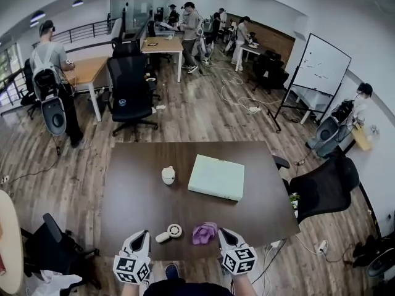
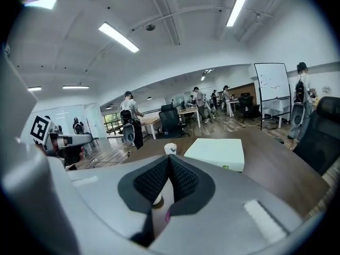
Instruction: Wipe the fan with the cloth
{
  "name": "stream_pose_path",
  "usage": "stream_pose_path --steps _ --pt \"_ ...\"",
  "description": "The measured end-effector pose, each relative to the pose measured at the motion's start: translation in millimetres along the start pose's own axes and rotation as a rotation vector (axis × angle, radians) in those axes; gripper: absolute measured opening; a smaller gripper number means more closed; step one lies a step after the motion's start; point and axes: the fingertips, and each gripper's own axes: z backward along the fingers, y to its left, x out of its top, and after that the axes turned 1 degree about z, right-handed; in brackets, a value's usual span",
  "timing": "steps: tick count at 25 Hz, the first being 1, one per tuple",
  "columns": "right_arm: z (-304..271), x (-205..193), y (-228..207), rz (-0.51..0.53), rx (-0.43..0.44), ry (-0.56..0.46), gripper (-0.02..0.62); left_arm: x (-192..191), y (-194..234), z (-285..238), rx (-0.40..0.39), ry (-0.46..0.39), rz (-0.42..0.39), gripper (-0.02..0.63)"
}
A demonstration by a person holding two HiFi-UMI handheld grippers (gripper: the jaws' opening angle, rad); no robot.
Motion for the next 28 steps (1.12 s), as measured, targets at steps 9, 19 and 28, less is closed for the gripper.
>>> stream_pose_path --steps 9,19,28 --pt "-21.2 -1.0 -7.4 -0.011 -0.041 0.018 0.009 -3.4 24.7 -36.0 -0.075 0.019 0.038 0.002" --pt "-44.2 22.7 -20.3 0.02 0.048 0.019 0.01 -9.0 15.0 -56.6 -0.018 0.051 0.004 0.002" --pt "-63.1 20.6 -32.2 0.03 0.092 0.051 0.01 -29.6 11.7 -76.4 -0.016 0.134 -0.244 0.002"
